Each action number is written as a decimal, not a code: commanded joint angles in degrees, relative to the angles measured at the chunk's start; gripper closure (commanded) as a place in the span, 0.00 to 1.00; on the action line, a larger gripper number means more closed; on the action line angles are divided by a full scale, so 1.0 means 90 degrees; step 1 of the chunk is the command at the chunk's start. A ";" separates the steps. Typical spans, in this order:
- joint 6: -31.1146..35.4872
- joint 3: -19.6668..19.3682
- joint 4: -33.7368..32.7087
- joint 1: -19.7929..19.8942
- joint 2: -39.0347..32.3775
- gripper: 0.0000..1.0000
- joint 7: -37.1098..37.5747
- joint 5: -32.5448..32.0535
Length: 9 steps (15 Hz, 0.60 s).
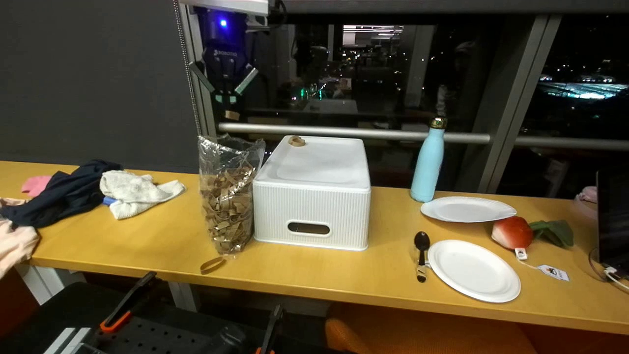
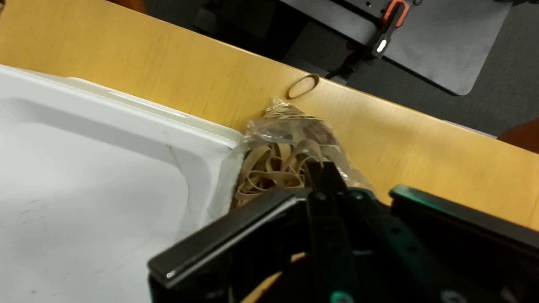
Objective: Put the rubber bands inside the packet
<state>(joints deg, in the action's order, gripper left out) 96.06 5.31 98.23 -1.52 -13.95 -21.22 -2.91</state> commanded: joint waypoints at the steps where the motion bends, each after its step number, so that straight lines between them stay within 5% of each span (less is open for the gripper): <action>1: 0.0693 -0.0145 0.0084 0.0105 -0.0248 1.00 -0.0299 -0.0212; 9: 0.1580 0.0063 -0.0047 -0.0086 -0.0901 1.00 -0.0476 -0.0342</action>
<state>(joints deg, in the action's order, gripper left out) 109.62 5.12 98.85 -1.37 -21.25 -25.27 -5.02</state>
